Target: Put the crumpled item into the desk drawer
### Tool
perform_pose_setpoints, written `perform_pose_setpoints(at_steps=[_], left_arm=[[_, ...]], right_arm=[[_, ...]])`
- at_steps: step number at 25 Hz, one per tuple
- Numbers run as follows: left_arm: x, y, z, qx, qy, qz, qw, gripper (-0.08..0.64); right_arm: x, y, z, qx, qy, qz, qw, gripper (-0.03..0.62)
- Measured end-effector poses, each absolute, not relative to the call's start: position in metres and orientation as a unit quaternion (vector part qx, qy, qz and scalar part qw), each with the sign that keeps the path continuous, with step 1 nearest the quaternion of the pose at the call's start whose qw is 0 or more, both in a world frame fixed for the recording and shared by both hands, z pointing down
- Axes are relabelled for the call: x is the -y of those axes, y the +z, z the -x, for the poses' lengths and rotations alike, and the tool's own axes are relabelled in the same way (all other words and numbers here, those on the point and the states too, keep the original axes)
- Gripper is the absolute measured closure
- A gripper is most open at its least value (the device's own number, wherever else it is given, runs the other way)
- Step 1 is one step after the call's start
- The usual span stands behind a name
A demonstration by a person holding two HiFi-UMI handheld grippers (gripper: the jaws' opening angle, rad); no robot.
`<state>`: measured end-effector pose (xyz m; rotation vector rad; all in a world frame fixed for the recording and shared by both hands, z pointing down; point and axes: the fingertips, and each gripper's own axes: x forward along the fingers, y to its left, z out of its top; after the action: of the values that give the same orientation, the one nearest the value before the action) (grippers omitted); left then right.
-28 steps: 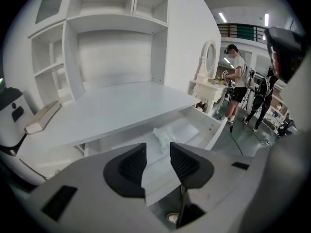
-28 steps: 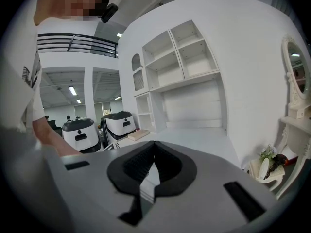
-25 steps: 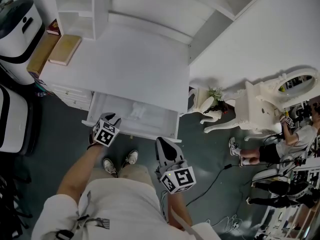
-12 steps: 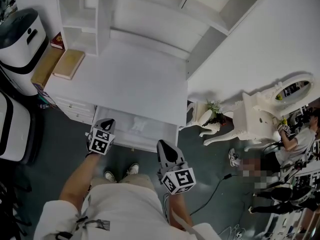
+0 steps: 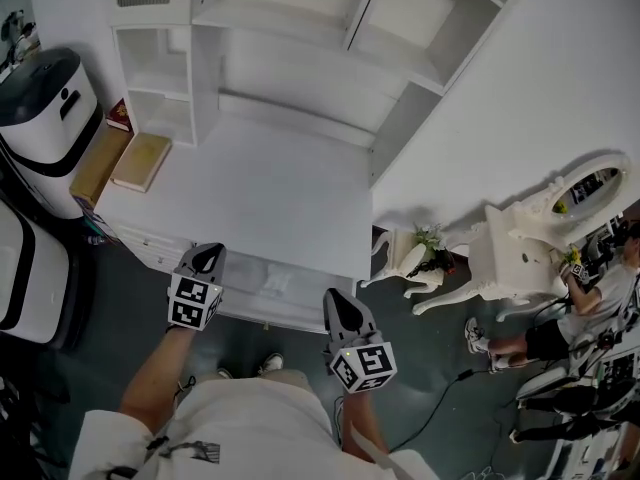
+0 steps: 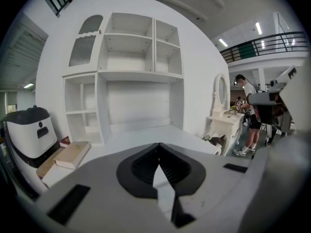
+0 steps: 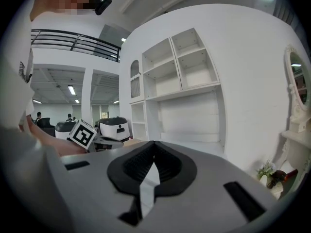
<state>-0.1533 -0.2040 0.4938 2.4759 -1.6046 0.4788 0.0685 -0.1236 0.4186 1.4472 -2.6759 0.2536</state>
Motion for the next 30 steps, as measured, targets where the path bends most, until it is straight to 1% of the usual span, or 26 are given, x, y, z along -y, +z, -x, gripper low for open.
perform_pose_setpoints(at_steps=[5,11,18,23,30], left_arm=[[0.211,0.45,0.153,0.539,0.135,-0.831,0.041,0.545],[0.219,0.406,0.152,0.548,0.099,-0.831,0.016,0.545],[0.218,0.352,0.17,0.573,0.053,-0.818,-0.013,0.545],[0.203,0.327,0.183,0.589,0.023,-0.808,-0.029,0.545],[0.186,0.308,0.191,0.603,0.009,-0.797,-0.044,0.545]], right_arm=[[0.137,0.416,-0.082,0.874,0.083,-0.478,0.038,0.583],[0.16,0.403,-0.096,0.876,0.069,-0.477,0.03,0.583],[0.178,0.382,-0.105,0.879,0.049,-0.474,0.018,0.583],[0.183,0.374,-0.115,0.877,0.048,-0.478,0.011,0.583],[0.182,0.376,-0.121,0.878,0.056,-0.476,0.008,0.583]])
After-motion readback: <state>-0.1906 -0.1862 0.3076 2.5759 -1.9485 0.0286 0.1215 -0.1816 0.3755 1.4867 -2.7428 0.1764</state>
